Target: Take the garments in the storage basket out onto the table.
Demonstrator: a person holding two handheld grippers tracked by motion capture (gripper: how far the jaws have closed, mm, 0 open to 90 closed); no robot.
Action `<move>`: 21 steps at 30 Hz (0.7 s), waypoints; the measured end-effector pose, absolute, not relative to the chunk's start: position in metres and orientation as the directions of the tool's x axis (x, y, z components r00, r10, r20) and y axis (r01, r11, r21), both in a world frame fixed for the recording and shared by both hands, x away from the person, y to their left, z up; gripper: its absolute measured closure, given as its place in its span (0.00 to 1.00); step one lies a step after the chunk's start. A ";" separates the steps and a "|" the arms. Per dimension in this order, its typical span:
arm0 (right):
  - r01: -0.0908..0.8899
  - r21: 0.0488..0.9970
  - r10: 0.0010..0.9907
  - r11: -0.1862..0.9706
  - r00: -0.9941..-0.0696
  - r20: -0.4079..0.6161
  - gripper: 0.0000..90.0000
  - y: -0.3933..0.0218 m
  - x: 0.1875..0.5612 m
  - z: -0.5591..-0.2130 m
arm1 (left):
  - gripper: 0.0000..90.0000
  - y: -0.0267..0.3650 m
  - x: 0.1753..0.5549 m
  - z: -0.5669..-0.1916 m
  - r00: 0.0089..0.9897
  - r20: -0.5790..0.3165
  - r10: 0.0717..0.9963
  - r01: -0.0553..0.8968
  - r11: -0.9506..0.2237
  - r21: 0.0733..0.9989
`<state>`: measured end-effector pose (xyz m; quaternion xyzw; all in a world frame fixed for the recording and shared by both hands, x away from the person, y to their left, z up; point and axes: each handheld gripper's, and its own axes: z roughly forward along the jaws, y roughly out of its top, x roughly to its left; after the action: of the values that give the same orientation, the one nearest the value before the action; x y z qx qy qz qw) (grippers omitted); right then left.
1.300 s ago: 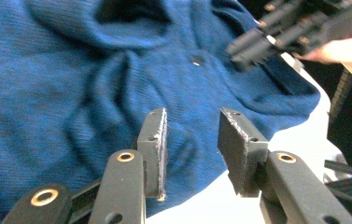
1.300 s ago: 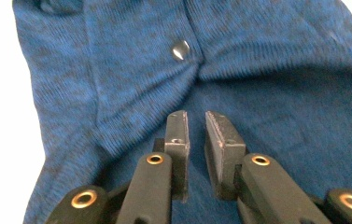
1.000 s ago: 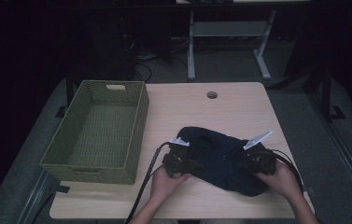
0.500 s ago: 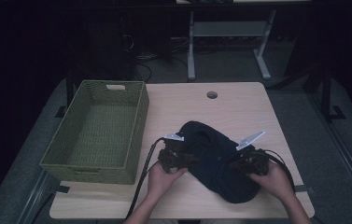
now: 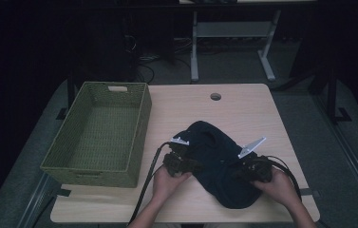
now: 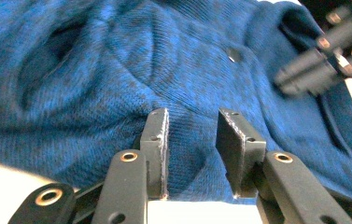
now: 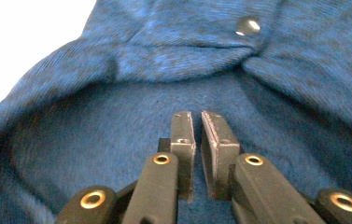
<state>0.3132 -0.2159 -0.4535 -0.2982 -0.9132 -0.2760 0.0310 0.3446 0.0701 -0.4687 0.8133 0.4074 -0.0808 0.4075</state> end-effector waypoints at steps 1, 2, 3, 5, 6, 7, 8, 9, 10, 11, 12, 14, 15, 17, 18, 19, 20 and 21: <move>0.555 0.485 0.517 0.676 -0.826 0.225 0.92 -0.213 0.312 -0.454 | 0.72 0.070 0.347 -0.468 0.650 -0.462 0.604 0.731 -0.329 0.598; 0.547 0.486 0.506 0.681 -0.832 0.228 0.92 -0.210 0.312 -0.454 | 0.71 0.070 0.349 -0.468 0.646 -0.458 0.611 0.732 -0.324 0.599; 0.544 0.484 0.496 0.686 -0.836 0.236 0.92 -0.208 0.312 -0.454 | 0.70 0.071 0.350 -0.467 0.646 -0.455 0.613 0.731 -0.326 0.600; 0.537 0.479 0.485 0.694 -0.841 0.240 0.90 -0.203 0.312 -0.453 | 0.68 0.071 0.349 -0.464 0.648 -0.451 0.614 0.728 -0.324 0.605; 0.532 0.486 0.482 0.694 -0.844 0.235 0.90 -0.202 0.313 -0.452 | 0.68 0.072 0.348 -0.463 0.652 -0.448 0.612 0.723 -0.324 0.610; 0.533 0.500 0.486 0.683 -0.842 0.234 0.89 -0.203 0.314 -0.450 | 0.68 0.072 0.345 -0.461 0.657 -0.445 0.609 0.718 -0.325 0.615; 0.536 0.517 0.497 0.668 -0.838 0.226 0.88 -0.204 0.315 -0.448 | 0.68 0.073 0.343 -0.459 0.662 -0.448 0.601 0.713 -0.320 0.623; 0.540 0.537 0.520 0.648 -0.829 0.206 0.85 -0.207 0.317 -0.444 | 0.68 0.074 0.340 -0.458 0.665 -0.453 0.594 0.712 -0.319 0.626; 0.547 0.550 0.542 0.631 -0.818 0.191 0.85 -0.210 0.319 -0.440 | 0.68 0.074 0.337 -0.458 0.668 -0.459 0.586 0.711 -0.322 0.625; 0.553 0.563 0.565 0.614 -0.806 0.177 0.83 -0.213 0.320 -0.436 | 0.68 0.073 0.335 -0.458 0.670 -0.461 0.582 0.712 -0.328 0.621; 0.553 0.574 0.581 0.604 -0.798 0.158 0.83 -0.216 0.322 -0.434 | 0.68 0.072 0.333 -0.460 0.679 -0.464 0.570 0.709 -0.344 0.615; 0.567 0.600 0.623 0.565 -0.769 0.140 0.83 -0.226 0.329 -0.428 | 0.68 0.070 0.329 -0.463 0.679 -0.479 0.557 0.714 -0.349 0.607; 0.576 0.595 0.644 0.560 -0.755 0.124 0.83 -0.231 0.332 -0.427 | 0.68 0.068 0.328 -0.464 0.681 -0.479 0.554 0.713 -0.352 0.606; 0.596 0.594 0.677 0.540 -0.727 0.115 0.83 -0.239 0.338 -0.427 | 0.68 0.066 0.328 -0.467 0.682 -0.482 0.551 0.714 -0.358 0.601; 0.606 0.591 0.692 0.533 -0.714 0.109 0.84 -0.242 0.339 -0.427 | 0.68 0.065 0.328 -0.468 0.682 -0.480 0.552 0.715 -0.361 0.599; 0.614 0.583 0.702 0.532 -0.705 0.100 0.85 -0.244 0.341 -0.429 | 0.68 0.065 0.329 -0.469 0.683 -0.480 0.551 0.714 -0.364 0.598; 0.624 0.573 0.708 0.531 -0.699 0.105 0.85 -0.246 0.343 -0.431 | 0.69 0.065 0.330 -0.470 0.681 -0.482 0.550 0.715 -0.361 0.598; 0.641 0.550 0.712 0.536 -0.693 0.113 0.87 -0.248 0.345 -0.435 | 0.69 0.065 0.332 -0.470 0.679 -0.485 0.552 0.718 -0.361 0.595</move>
<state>0.3451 -0.2482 -0.4352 -0.3870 -0.8741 -0.2870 -0.0623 0.3317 0.0652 -0.4698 0.8186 0.3878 -0.1012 0.4115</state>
